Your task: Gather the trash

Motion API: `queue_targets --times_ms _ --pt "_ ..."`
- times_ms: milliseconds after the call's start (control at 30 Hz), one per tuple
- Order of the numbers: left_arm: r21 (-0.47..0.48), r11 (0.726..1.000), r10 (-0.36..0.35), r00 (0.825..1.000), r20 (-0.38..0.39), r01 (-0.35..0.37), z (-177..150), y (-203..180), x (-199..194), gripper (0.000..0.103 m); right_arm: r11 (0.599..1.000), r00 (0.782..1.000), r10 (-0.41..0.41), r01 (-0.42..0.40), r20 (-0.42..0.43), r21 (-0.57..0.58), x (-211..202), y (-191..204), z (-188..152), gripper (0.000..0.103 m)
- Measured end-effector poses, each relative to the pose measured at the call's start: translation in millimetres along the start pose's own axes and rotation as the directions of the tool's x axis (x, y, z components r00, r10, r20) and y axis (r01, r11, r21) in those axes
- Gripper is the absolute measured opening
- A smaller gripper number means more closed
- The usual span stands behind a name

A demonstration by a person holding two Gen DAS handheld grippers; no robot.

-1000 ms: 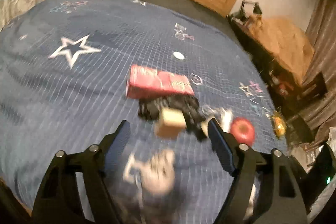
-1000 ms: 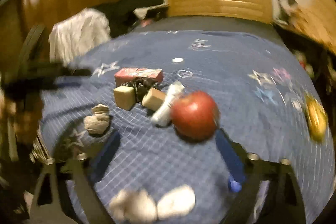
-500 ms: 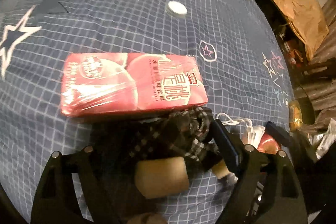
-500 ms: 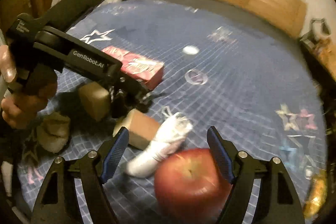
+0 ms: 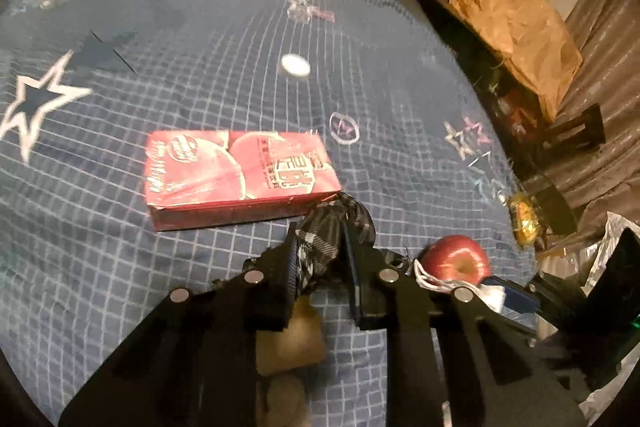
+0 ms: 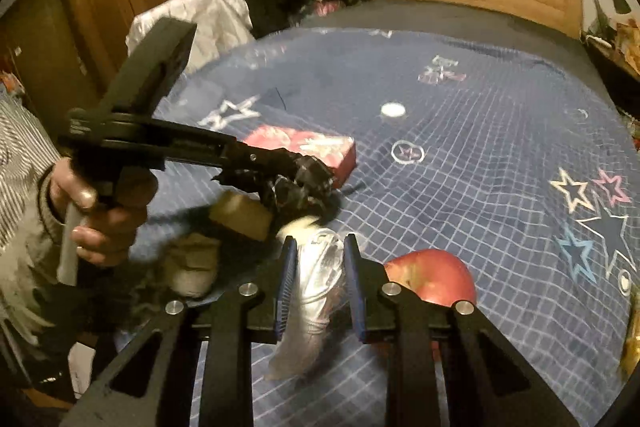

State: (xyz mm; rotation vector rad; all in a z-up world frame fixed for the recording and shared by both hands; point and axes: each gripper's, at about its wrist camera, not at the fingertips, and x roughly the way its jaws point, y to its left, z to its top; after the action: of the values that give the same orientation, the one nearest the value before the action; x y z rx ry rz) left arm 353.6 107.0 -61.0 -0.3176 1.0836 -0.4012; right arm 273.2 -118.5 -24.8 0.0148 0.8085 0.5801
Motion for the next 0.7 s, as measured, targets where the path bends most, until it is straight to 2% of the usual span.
queue_targets --times_ms 133,300,367,433,533,600,700 --pt "-0.003 0.999 -0.034 0.996 0.078 0.035 -6 -3 -37 0.019 1.0 0.997 -0.006 0.004 0.081 0.025 -49 6 -10 0.026" --pt "0.002 0.997 -0.071 0.986 0.154 0.072 -17 -6 -81 0.019 0.998 0.991 -0.041 0.035 0.128 0.05 -103 11 -34 0.026" --pt "0.027 0.996 -0.092 0.979 0.182 0.089 -31 -10 -102 0.019 0.997 0.989 -0.057 0.049 0.134 0.064 -126 12 -49 0.026" --pt "0.06 0.993 -0.108 0.975 0.196 0.098 -50 -16 -120 0.019 0.995 0.99 -0.069 0.06 0.12 0.076 -140 12 -63 0.026" --pt "0.109 0.989 -0.119 0.975 0.19 0.099 -89 -22 -135 0.019 0.988 0.989 -0.138 0.134 0.047 0.077 -160 13 -99 0.026" --pt "0.121 0.989 -0.103 0.98 0.17 0.083 -115 -21 -138 0.019 0.981 0.984 -0.176 0.176 -0.012 0.083 -164 11 -122 0.027" --pt "0.115 0.988 -0.109 0.99 0.091 0.098 -153 -13 -130 0.019 0.968 0.971 -0.222 0.23 -0.086 0.1 -162 5 -152 0.027"
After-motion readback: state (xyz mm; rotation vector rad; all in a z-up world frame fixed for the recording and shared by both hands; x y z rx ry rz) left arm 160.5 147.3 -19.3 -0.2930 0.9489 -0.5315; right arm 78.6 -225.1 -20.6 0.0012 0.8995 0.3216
